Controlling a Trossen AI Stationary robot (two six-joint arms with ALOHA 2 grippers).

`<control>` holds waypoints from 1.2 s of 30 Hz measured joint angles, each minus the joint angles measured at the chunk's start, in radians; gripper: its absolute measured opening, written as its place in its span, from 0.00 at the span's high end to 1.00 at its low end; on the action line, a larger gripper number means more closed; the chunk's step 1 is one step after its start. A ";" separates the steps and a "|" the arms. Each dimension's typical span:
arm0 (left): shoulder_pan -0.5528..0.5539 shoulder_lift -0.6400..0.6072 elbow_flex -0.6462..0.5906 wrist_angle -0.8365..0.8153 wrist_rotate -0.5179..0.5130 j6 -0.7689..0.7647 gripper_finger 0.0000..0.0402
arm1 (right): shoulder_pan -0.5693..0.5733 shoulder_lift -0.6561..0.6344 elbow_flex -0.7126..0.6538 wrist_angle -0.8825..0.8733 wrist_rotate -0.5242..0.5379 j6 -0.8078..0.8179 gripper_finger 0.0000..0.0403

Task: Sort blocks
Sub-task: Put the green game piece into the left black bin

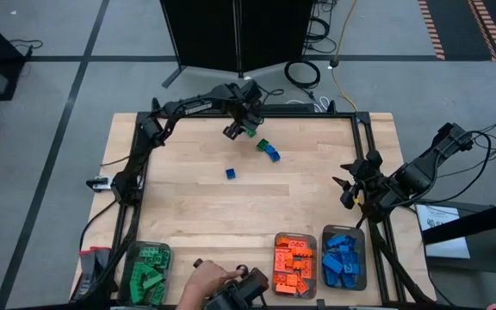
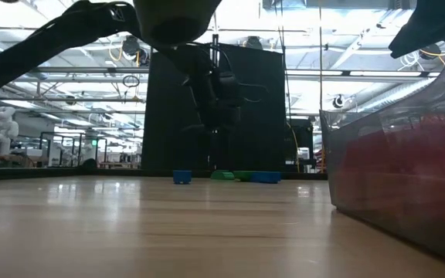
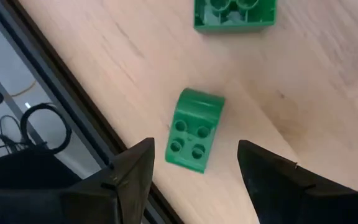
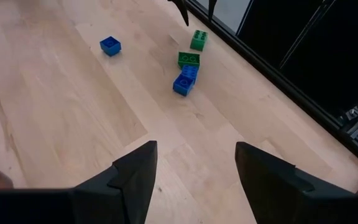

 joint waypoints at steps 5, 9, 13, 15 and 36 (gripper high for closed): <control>0.017 0.000 0.000 0.020 0.040 0.014 0.42 | 0.000 0.000 0.000 0.000 0.000 -0.001 0.47; 0.017 0.024 0.001 0.028 0.048 0.037 0.42 | 0.000 0.000 0.000 0.000 0.000 -0.001 0.47; 0.009 0.065 0.000 0.039 0.051 0.034 0.42 | 0.000 0.000 0.000 0.000 0.001 -0.001 0.47; 0.004 0.079 0.000 0.060 0.050 0.035 0.42 | 0.000 0.000 0.000 0.000 0.002 -0.001 0.47; 0.022 0.102 0.002 0.038 -0.003 0.036 0.70 | 0.000 0.000 0.000 -0.021 0.001 0.002 0.47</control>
